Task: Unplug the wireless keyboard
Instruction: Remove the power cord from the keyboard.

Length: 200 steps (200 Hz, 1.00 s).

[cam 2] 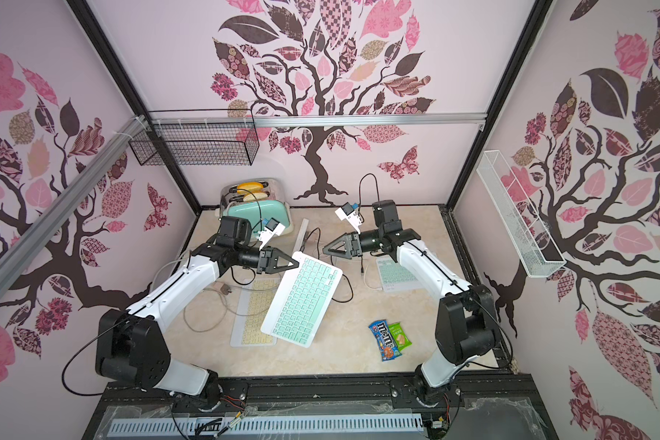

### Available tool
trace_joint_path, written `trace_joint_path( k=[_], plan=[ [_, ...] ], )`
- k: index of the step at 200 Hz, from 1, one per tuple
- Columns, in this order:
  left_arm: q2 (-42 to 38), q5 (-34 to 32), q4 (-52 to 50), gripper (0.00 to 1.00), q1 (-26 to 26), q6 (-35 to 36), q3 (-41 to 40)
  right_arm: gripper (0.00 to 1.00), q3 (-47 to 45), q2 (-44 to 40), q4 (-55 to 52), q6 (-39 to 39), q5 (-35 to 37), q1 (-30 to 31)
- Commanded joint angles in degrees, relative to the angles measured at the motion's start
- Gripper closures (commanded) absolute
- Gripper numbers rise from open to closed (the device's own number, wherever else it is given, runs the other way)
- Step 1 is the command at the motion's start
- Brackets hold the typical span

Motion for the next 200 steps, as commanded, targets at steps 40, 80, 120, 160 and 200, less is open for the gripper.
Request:
trace_joint_path(
  k=[40,80,120,160,200],
  plan=[
    [-1.37,2.23,-4.82,1.0,-1.57,5.28,1.87,0.41,3.13,0.49,4.24,4.99,3.89,6.46],
    [-1.36,2.66,-5.95,1.0,-1.61,6.34,1.77,0.55,2.83,1.31,5.41,6.28,3.7,7.87],
    [-1.17,2.69,-7.2,1.0,-1.66,7.57,2.19,0.73,2.45,2.43,9.52,10.65,3.05,7.96],
    [-0.67,2.67,-7.72,1.0,-1.68,7.84,2.83,0.73,1.11,2.55,9.8,10.72,2.43,8.11],
    [0.06,2.92,-7.64,1.0,-1.75,7.84,3.21,0.84,0.96,2.63,9.23,10.01,2.27,8.41]
  ],
)
